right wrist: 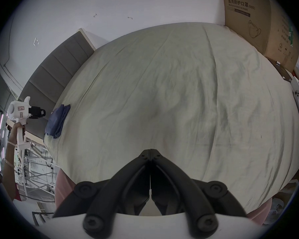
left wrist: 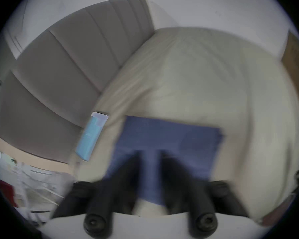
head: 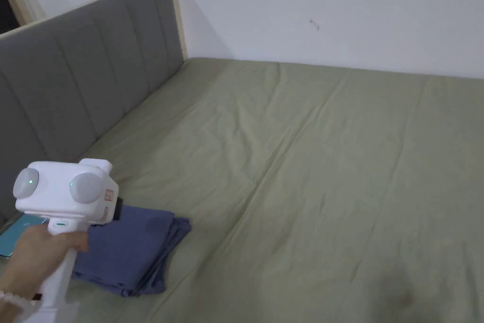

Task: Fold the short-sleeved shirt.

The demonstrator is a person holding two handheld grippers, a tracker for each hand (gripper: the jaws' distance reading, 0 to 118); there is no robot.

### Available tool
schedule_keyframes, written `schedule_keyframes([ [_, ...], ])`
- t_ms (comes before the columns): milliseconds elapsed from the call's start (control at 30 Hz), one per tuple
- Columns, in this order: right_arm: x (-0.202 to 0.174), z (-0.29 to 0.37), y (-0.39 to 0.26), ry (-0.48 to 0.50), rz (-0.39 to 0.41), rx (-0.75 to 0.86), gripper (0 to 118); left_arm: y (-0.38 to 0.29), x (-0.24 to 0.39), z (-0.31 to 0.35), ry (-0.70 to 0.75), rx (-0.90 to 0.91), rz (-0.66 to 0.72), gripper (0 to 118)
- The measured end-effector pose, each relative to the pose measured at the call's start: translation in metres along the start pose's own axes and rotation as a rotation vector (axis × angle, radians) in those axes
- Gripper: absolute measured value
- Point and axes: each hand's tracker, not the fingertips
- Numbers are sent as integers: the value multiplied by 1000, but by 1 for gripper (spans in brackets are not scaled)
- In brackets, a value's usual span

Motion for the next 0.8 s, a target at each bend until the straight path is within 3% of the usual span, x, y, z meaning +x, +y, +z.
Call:
schedule_keyframes([
  [33,1,3,0,3,1,6,0,-7,11,11,-49,19,32,0],
  [100,4,12,-2,-1,2,28,0,-19,45,36,-121,50,-29,0],
  [200,12,24,-2,14,-9,68,0,-43,90,65,-75,133,-103,0],
  [267,16,34,-3,25,-22,108,0,-57,118,90,-119,184,-134,0],
  [433,12,70,-2,-7,21,296,0,-83,169,155,-214,411,-116,0],
  [533,7,100,6,-18,32,456,0,-98,193,186,-273,536,-35,0],
  [700,-19,151,17,-230,221,745,0,-119,238,237,-267,762,-150,0],
  [800,-27,169,21,-265,185,824,0,-120,251,246,-363,772,-165,0],
])
